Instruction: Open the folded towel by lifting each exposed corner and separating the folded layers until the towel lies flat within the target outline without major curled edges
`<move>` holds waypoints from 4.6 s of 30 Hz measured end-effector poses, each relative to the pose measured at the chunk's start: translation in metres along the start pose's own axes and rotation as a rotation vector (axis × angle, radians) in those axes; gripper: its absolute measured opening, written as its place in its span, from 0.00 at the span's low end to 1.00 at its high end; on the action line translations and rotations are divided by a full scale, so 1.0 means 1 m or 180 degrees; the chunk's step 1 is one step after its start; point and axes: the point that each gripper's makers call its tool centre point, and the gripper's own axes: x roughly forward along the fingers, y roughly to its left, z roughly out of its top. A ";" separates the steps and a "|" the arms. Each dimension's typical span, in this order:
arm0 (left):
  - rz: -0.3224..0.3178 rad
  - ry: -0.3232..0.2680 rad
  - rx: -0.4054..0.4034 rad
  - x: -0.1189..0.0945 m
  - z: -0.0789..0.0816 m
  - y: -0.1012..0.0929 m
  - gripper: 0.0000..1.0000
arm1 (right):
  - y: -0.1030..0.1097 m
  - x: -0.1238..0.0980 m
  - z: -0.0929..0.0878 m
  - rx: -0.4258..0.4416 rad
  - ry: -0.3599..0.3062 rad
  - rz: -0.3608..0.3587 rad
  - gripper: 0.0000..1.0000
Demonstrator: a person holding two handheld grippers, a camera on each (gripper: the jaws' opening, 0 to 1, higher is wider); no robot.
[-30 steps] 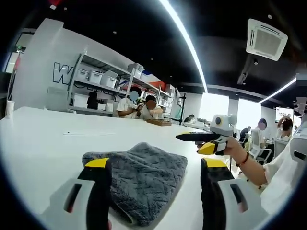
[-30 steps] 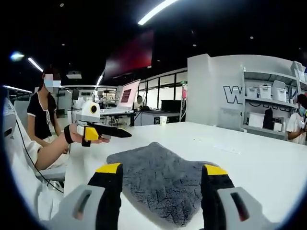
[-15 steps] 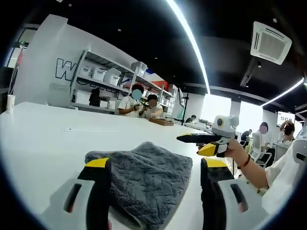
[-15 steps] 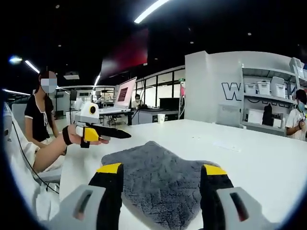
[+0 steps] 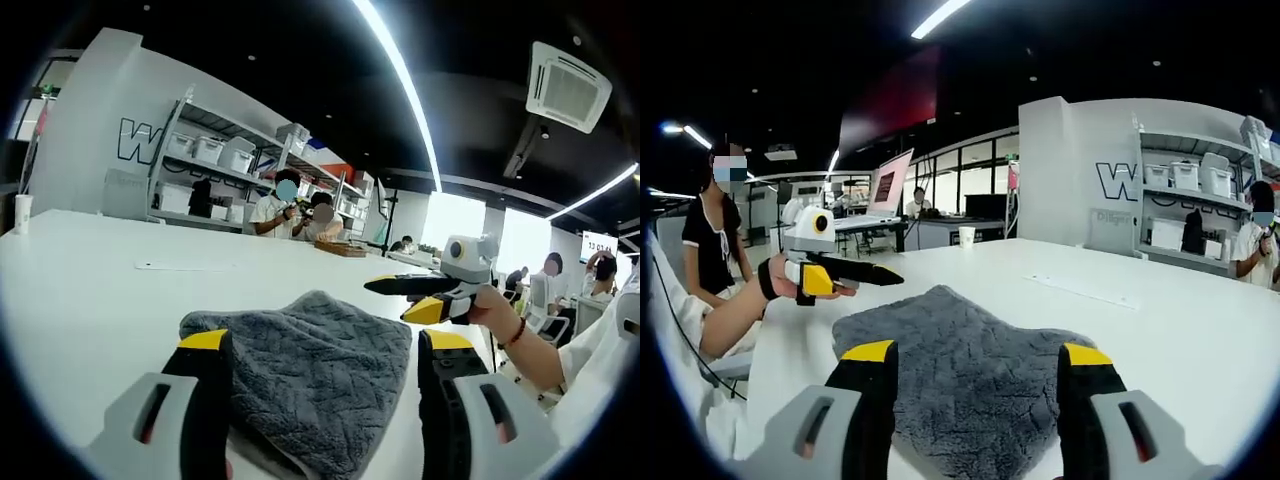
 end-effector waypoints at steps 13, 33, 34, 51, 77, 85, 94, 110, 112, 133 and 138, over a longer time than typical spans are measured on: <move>0.0004 0.0048 0.0051 0.004 -0.003 0.002 0.74 | -0.012 0.006 -0.010 0.0072 0.0068 -0.0084 0.61; 0.0055 0.0074 0.0074 0.009 0.000 0.010 0.72 | -0.025 0.010 -0.009 0.0118 0.0077 -0.0153 0.59; 0.0048 0.0081 0.0082 0.009 0.000 0.010 0.72 | -0.025 0.011 -0.010 0.0120 0.0075 -0.0142 0.59; 0.0214 0.0124 0.0105 0.019 -0.002 0.025 0.70 | -0.039 0.018 -0.014 0.0163 0.0108 -0.0234 0.58; 0.0568 0.0236 0.0177 0.028 -0.010 0.050 0.65 | -0.061 0.032 -0.016 0.0314 0.0169 -0.0439 0.55; 0.0634 0.0220 0.0107 0.027 -0.011 0.059 0.65 | -0.073 0.039 -0.024 0.0434 0.0199 -0.0480 0.54; 0.0707 0.0213 0.0011 0.027 -0.013 0.069 0.65 | -0.075 0.040 -0.030 0.0504 0.0233 -0.0498 0.53; 0.0727 0.0354 -0.0049 0.031 -0.027 0.076 0.56 | -0.071 0.043 -0.040 0.0700 0.0279 -0.0487 0.52; 0.0723 0.0367 -0.0040 0.031 -0.028 0.076 0.56 | -0.072 0.043 -0.042 0.0726 0.0287 -0.0518 0.53; 0.0694 0.0367 -0.0017 0.032 -0.030 0.078 0.32 | -0.051 0.040 -0.036 0.0823 0.0203 -0.0350 0.19; 0.0698 0.0345 -0.0003 0.031 -0.028 0.079 0.27 | -0.048 0.038 -0.037 0.0855 0.0193 -0.0366 0.16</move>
